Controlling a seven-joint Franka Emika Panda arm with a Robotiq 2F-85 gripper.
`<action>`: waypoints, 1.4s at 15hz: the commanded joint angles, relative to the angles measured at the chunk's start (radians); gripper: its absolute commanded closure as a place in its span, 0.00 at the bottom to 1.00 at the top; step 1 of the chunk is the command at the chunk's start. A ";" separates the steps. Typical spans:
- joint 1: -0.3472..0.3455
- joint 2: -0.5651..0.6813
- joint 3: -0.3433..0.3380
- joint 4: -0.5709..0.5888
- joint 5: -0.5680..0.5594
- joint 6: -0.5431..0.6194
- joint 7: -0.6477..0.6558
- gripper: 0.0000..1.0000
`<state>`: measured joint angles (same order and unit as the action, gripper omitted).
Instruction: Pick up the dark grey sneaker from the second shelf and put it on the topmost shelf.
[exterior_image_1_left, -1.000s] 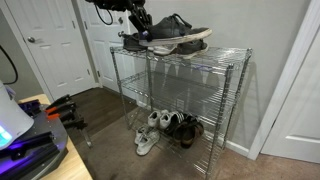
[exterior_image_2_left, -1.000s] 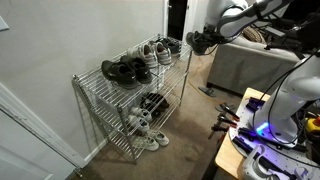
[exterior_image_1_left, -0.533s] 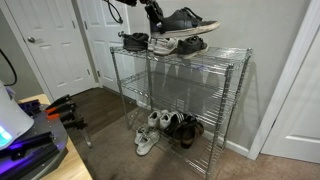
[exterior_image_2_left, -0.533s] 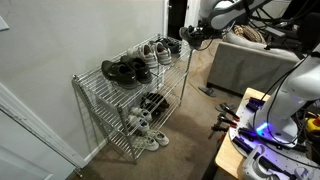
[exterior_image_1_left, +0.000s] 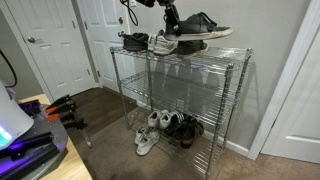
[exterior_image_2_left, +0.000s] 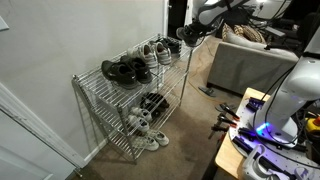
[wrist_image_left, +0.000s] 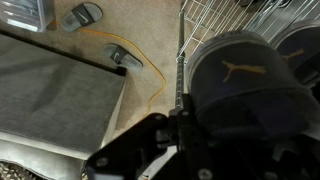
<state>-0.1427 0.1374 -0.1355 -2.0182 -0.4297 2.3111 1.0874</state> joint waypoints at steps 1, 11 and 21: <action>0.007 0.056 -0.032 0.097 0.054 -0.054 -0.030 0.95; 0.021 0.074 -0.050 0.094 0.037 -0.036 -0.008 0.95; -0.023 0.224 -0.067 0.260 0.162 -0.043 -0.429 0.95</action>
<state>-0.1524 0.3128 -0.1954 -1.8461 -0.3328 2.2780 0.7755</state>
